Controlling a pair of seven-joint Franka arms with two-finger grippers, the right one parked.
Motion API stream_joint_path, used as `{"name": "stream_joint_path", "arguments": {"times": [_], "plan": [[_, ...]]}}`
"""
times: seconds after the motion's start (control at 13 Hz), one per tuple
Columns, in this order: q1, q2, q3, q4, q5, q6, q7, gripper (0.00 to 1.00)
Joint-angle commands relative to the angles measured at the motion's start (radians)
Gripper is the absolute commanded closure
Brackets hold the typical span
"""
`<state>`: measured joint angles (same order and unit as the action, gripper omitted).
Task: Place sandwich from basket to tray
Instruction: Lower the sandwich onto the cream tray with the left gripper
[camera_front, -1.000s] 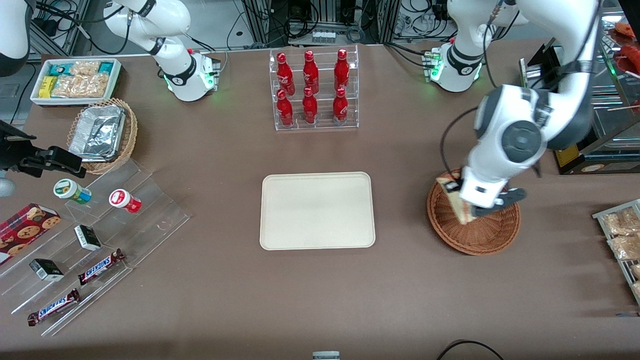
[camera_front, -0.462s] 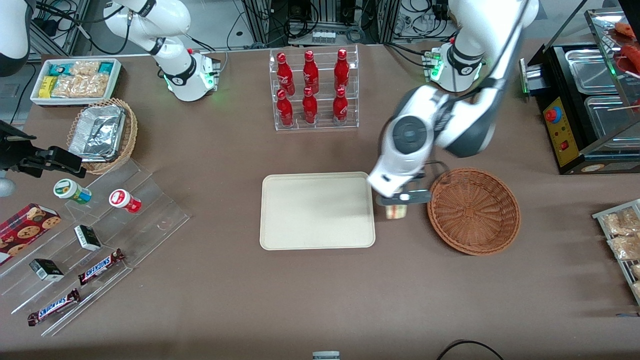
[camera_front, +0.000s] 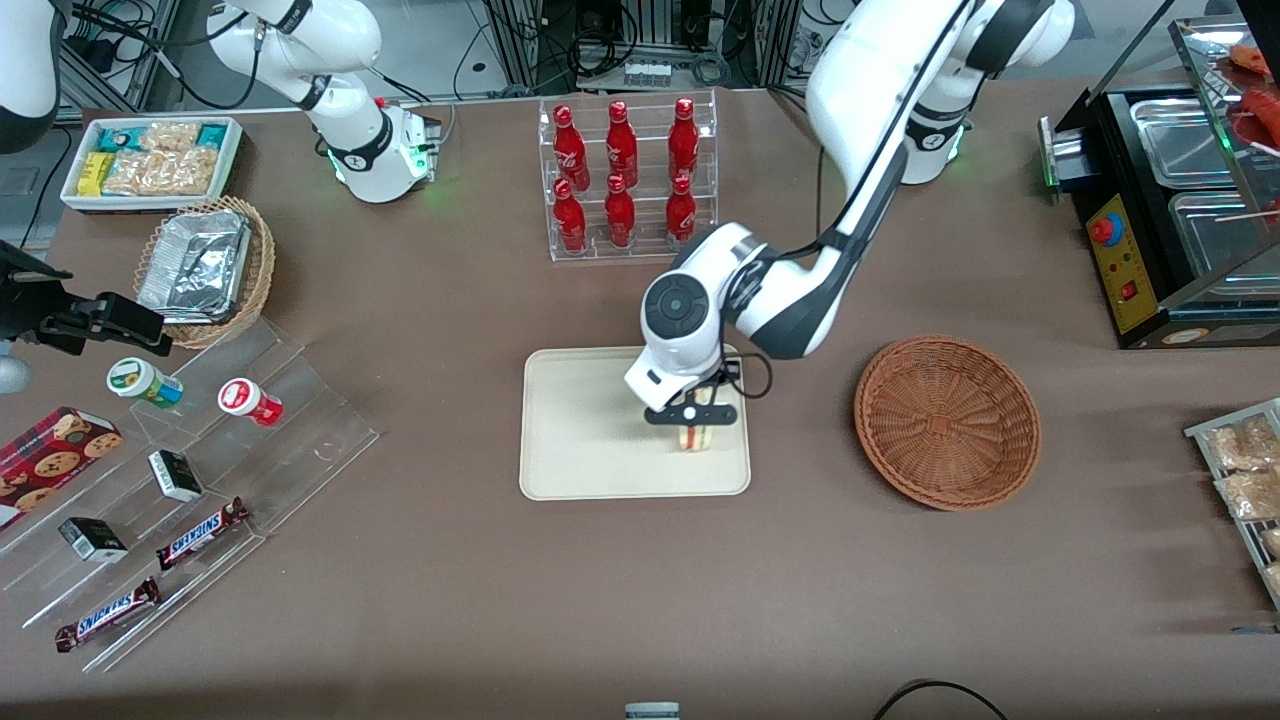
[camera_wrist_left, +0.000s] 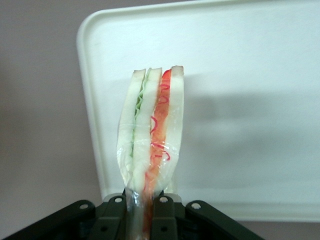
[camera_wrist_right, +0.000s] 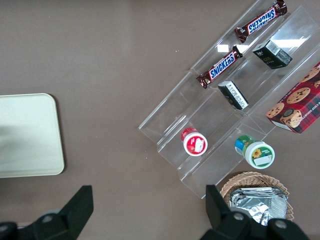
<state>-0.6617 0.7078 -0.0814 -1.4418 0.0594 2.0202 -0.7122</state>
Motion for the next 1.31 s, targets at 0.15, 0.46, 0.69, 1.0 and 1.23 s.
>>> {"name": "stream_joint_path", "arguments": {"times": [0.15, 0.46, 0.69, 1.0, 1.23], "plan": [[-0.002, 0.074, -0.008, 0.086, -0.006, 0.014, 0.025, 1.00], [-0.002, 0.088, -0.008, 0.087, -0.007, 0.044, 0.010, 1.00], [-0.001, 0.094, -0.006, 0.087, -0.007, 0.045, 0.013, 0.45], [-0.001, 0.090, -0.004, 0.089, 0.000, 0.041, 0.011, 0.00], [-0.001, 0.073, -0.003, 0.090, 0.007, 0.035, 0.013, 0.00]]}}
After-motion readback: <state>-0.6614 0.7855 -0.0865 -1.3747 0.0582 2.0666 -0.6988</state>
